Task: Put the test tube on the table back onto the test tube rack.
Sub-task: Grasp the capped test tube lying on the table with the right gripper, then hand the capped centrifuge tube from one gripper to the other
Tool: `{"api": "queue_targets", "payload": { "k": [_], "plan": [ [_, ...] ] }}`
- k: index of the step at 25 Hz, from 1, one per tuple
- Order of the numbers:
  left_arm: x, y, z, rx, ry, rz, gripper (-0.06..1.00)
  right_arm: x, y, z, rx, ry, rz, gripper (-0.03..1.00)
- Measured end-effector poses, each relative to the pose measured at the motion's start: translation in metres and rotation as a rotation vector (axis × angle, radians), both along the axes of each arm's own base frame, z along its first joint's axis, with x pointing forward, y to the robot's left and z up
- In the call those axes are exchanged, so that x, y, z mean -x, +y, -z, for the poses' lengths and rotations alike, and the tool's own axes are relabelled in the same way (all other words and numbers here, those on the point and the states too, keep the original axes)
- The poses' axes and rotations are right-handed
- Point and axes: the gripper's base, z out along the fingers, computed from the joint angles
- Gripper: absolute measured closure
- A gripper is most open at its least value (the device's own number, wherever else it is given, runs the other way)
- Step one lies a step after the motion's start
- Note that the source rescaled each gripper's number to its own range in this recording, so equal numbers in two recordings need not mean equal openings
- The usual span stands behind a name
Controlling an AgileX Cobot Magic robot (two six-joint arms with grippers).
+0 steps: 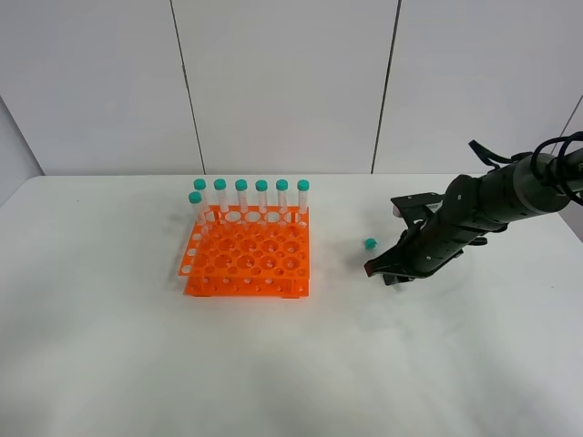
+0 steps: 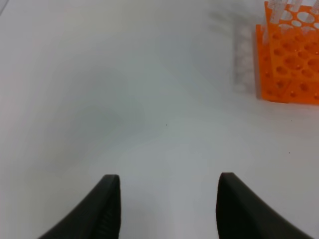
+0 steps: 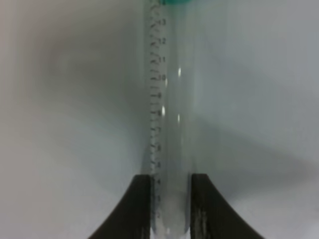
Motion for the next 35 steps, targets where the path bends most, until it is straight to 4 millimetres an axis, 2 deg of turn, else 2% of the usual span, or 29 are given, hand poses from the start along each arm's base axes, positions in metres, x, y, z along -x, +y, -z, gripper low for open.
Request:
{"api": "queue_targets", "payload": {
  "k": [5, 11, 16, 19, 23, 35],
  "plan": [
    [0.000, 0.000, 0.000, 0.000, 0.000, 0.000, 0.13, 0.003, 0.000, -0.011, 0.017, -0.020, -0.071, 0.96],
    [0.000, 0.000, 0.000, 0.000, 0.000, 0.000, 0.13, 0.000, -0.001, -0.063, 0.023, -0.209, -0.114, 0.96],
    [0.000, 0.000, 0.000, 0.000, 0.000, 0.000, 0.13, 0.001, -0.002, -0.089, 0.038, -0.342, -0.134, 0.96],
    [0.000, 0.000, 0.000, 0.000, -0.001, 0.000, 0.13, 0.005, -0.004, -0.089, 0.048, -0.399, -0.130, 0.96],
    [0.000, 0.000, 0.000, 0.000, -0.001, 0.000, 0.13, 0.018, -0.002, -0.075, 0.081, -0.412, -0.173, 0.96],
    [0.000, 0.000, 0.000, 0.000, -0.001, 0.000, 0.13, 0.039, 0.071, -0.078, 0.105, -0.548, -0.429, 0.96]
  ]
}}
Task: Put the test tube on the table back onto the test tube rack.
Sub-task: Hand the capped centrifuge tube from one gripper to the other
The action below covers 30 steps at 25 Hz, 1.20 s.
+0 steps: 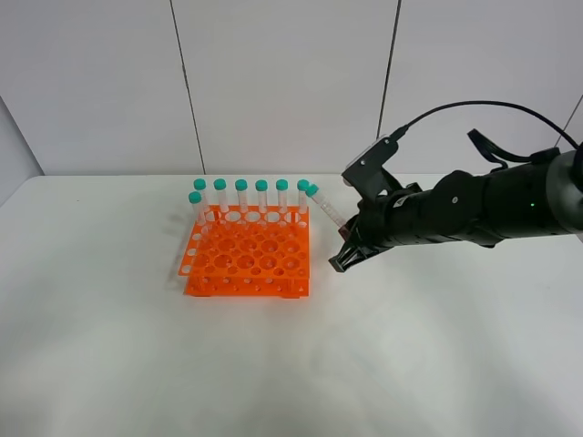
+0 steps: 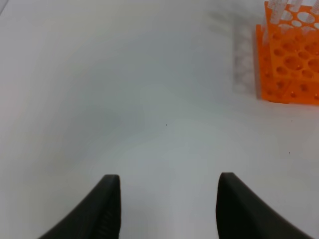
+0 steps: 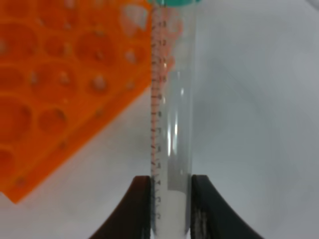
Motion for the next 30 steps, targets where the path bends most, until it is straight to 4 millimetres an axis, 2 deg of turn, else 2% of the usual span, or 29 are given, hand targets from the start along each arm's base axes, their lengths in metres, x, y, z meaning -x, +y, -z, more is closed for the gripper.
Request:
{"api": "queue_targets", "payload": {
  "k": [12, 15, 23, 30],
  "plan": [
    [0.000, 0.000, 0.000, 0.000, 0.000, 0.000, 0.13, 0.038, 0.075, -0.009, 0.006, -0.153, -0.246, 0.96],
    [0.000, 0.000, 0.000, 0.000, 0.000, 0.000, 0.13, 0.045, 0.087, -0.012, -0.018, -0.191, -0.267, 0.96],
    [0.000, 0.000, 0.000, 0.000, 0.000, 0.000, 0.13, 0.054, 0.103, -0.020, -0.179, -0.209, -0.237, 0.96],
    [0.000, 0.000, 0.000, 0.000, 0.000, 0.000, 0.13, 0.083, 0.134, -0.025, -0.283, -0.210, -0.452, 0.96]
  ]
}}
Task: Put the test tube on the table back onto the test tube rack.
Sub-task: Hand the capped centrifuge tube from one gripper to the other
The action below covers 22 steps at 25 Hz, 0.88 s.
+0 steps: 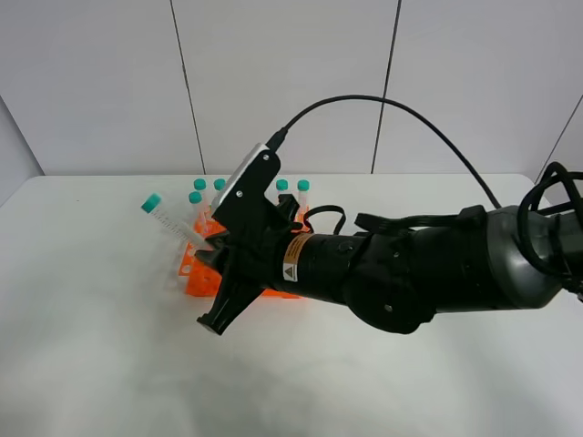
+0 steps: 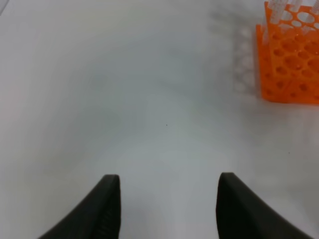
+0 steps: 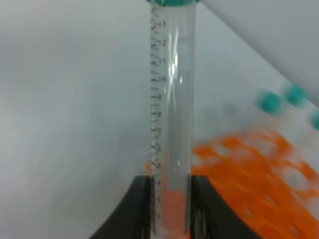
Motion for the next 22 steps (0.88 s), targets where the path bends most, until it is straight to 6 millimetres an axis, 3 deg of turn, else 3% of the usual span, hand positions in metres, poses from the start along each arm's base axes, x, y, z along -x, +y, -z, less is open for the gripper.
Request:
{"api": "queue_targets", "payload": {
  "k": [11, 22],
  "plan": [
    [0.000, 0.000, 0.000, 0.000, 0.000, 0.000, 0.13, 0.025, 0.010, -0.001, -0.172, 0.087, -0.231, 0.96],
    [-0.001, -0.003, -0.002, 0.028, -0.025, 0.022, 0.13, 0.036, 0.007, 0.002, -0.235, 0.095, -0.303, 0.96]
  ]
}}
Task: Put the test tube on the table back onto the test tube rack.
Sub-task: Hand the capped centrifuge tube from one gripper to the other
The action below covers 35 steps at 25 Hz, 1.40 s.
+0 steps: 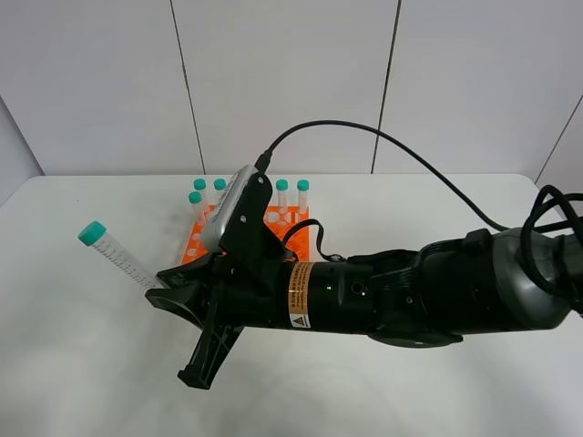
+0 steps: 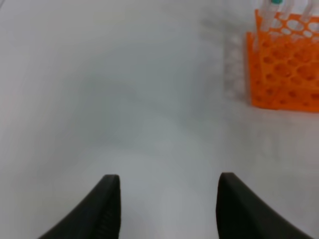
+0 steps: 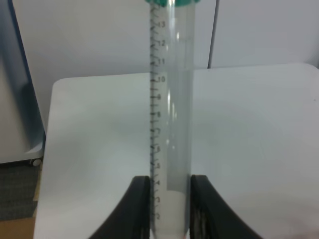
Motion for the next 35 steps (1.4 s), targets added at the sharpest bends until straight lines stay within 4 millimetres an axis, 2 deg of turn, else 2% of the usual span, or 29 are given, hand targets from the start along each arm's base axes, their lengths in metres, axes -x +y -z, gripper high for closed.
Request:
{"api": "queue_targets", "payload": {
  "k": [5, 10, 15, 18, 22, 28, 32, 35],
  "plan": [
    [-0.001, -0.008, -0.006, 0.075, -0.059, 0.056, 0.13, 0.002, 0.001, -0.001, -0.010, -0.015, -0.030, 0.96],
    [-0.001, -0.015, -0.012, 0.145, -0.110, 0.107, 0.20, 0.005, 0.003, -0.006, -0.066, -0.032, -0.070, 0.96],
    [-0.003, -0.018, -0.015, 0.181, -0.132, 0.139, 0.22, 0.008, 0.004, -0.012, -0.126, -0.036, -0.095, 0.96],
    [-0.018, -0.020, -0.021, 0.190, -0.112, 0.178, 0.22, 0.008, 0.004, -0.012, -0.131, -0.020, -0.093, 0.96],
    [-0.050, -0.022, -0.029, 0.186, -0.083, 0.247, 0.22, 0.008, 0.004, -0.012, -0.132, -0.017, -0.092, 0.96],
    [-0.093, -0.024, -0.031, 0.159, -0.035, 0.344, 0.22, 0.008, 0.004, -0.012, -0.132, -0.016, -0.092, 0.96],
    [-0.107, -0.028, -0.032, 0.174, -0.041, 0.412, 0.22, 0.008, 0.004, -0.012, -0.132, -0.017, -0.094, 0.96],
    [-0.110, -0.031, -0.036, 0.189, -0.082, 0.457, 0.22, 0.008, 0.004, -0.012, -0.131, -0.017, -0.094, 0.96]
  ]
}}
